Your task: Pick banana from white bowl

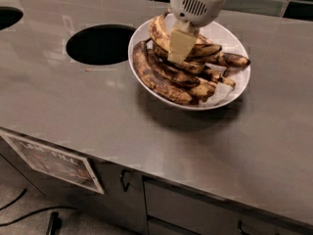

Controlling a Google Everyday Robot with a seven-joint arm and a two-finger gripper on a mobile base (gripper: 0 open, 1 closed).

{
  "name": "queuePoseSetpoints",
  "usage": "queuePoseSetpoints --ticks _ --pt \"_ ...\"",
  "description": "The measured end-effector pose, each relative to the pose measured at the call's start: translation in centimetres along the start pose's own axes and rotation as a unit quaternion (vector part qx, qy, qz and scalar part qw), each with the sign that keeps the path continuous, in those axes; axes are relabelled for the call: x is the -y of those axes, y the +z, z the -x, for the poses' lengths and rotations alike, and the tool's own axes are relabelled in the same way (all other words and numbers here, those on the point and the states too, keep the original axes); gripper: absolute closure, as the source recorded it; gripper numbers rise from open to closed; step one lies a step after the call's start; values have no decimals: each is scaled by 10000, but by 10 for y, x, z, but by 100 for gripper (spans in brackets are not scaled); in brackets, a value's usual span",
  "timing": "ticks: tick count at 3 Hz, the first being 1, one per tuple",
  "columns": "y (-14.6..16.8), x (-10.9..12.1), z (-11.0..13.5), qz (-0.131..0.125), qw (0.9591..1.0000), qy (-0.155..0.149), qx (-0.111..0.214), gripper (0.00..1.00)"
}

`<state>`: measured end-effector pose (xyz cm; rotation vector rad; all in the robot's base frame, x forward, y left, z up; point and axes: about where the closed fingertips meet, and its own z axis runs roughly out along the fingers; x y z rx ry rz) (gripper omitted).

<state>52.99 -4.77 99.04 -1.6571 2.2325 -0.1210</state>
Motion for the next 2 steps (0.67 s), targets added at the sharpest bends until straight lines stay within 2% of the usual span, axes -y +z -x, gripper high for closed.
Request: queuePoseSetpoints --ticks 1,2 --pt "-20 -1 -7 -200 9998 66 71 100" --pt "-21 -1 -7 -213 9997 67 78 100"
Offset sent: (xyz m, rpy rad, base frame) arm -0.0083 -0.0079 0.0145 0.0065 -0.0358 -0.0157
